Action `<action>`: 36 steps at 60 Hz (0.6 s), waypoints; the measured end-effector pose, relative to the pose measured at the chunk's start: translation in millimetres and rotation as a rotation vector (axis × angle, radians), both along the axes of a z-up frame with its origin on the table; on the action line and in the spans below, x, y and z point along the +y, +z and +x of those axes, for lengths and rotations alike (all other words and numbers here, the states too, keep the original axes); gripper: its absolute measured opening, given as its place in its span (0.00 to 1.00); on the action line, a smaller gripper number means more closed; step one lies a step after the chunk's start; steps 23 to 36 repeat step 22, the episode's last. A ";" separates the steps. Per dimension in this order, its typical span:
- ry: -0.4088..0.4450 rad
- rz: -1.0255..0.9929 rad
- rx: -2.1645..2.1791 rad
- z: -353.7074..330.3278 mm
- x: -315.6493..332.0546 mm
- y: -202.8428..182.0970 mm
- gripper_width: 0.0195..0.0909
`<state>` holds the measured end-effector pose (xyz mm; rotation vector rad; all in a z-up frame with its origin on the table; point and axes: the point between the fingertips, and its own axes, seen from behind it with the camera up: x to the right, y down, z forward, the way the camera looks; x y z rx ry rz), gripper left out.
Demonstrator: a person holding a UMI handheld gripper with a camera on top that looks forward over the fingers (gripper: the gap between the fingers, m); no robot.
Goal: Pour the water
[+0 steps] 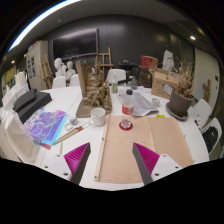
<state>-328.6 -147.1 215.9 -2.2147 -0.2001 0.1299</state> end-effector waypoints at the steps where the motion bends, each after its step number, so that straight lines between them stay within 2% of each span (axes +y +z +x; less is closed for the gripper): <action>1: -0.003 -0.001 -0.001 0.2 -1.2 0.1 0.93; 36: 0.013 0.030 -0.052 2.9 -5.0 6.9 0.93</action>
